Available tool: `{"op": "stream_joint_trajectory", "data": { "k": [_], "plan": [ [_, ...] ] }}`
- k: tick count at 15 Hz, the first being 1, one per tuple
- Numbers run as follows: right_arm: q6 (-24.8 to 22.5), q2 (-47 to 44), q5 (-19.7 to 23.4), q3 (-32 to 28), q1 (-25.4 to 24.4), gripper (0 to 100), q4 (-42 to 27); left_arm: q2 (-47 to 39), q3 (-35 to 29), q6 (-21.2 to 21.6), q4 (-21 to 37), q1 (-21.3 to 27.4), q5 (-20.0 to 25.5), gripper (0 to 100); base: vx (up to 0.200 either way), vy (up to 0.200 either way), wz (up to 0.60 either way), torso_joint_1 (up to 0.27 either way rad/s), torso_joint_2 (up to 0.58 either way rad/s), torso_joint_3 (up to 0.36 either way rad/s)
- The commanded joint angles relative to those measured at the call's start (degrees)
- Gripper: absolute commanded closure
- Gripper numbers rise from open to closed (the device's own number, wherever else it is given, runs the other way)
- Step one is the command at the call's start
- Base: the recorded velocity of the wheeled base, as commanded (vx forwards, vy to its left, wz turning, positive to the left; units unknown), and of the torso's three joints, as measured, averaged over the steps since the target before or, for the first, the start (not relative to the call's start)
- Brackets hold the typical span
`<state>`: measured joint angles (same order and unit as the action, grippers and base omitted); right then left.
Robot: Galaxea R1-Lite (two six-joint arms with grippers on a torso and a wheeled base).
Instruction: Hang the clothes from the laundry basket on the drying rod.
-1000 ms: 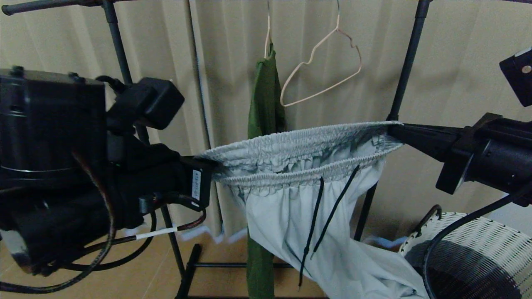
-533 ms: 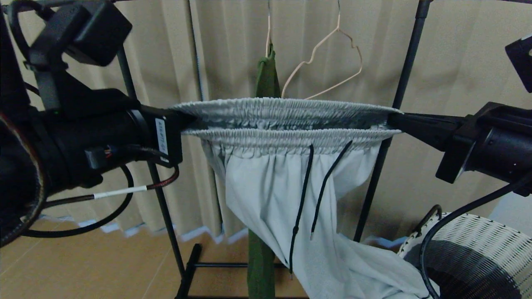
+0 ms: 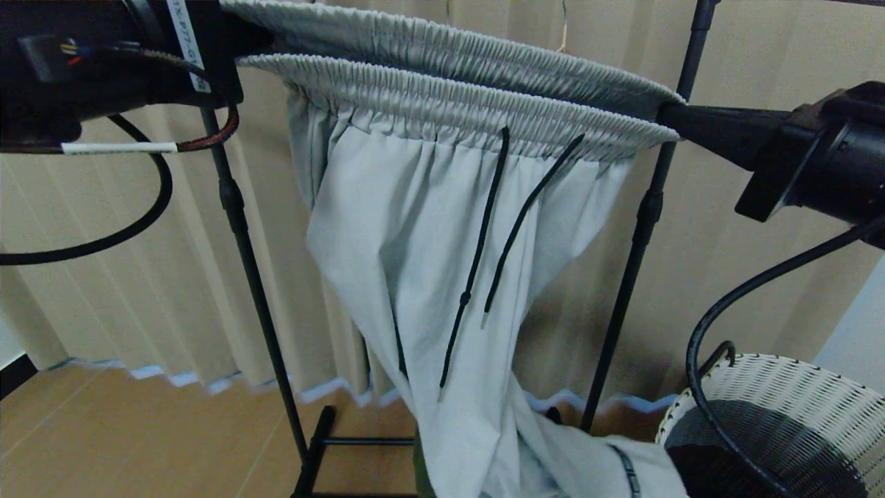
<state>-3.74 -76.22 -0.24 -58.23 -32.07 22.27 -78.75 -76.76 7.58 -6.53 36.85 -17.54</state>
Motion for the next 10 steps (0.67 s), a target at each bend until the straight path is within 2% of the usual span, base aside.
{"op": "stream_joint_trajectory", "data": {
  "k": [1, 3, 5, 7, 10],
  "plan": [
    [-0.04, -0.6, -0.02, -1.97, -0.01, 100, -0.04, -2.02, -2.25, 0.68, 0.03, -0.03, -0.04, 100, 0.0, 0.0, 0.0, 0.0, 0.0, 0.0],
    [-0.04, -0.69, -0.11, -2.06, 0.08, 100, -0.39, -2.02, -0.23, 0.94, 0.29, 0.24, -0.04, 100, 0.0, 0.0, 0.0, 0.0, 0.0, 0.0],
    [-0.04, -0.69, -0.28, 0.05, 0.34, 100, -0.21, -1.58, 7.95, 0.5, -0.23, 0.77, -0.04, 100, 0.0, 0.0, 0.0, 0.0, 0.0, 0.0],
    [-0.3, -0.69, -0.28, 2.6, 2.81, 100, -0.12, -1.93, 13.13, -1.17, -0.41, 1.82, -0.04, 100, 0.0, 0.0, 0.0, 0.0, 0.0, 0.0],
    [-0.39, -0.69, -0.37, 3.3, 5.44, 100, -0.21, -3.07, 13.83, -3.45, -0.85, 3.84, -0.12, 100, 0.0, 0.0, 0.0, 0.0, 0.0, 0.0]
  ]
}}
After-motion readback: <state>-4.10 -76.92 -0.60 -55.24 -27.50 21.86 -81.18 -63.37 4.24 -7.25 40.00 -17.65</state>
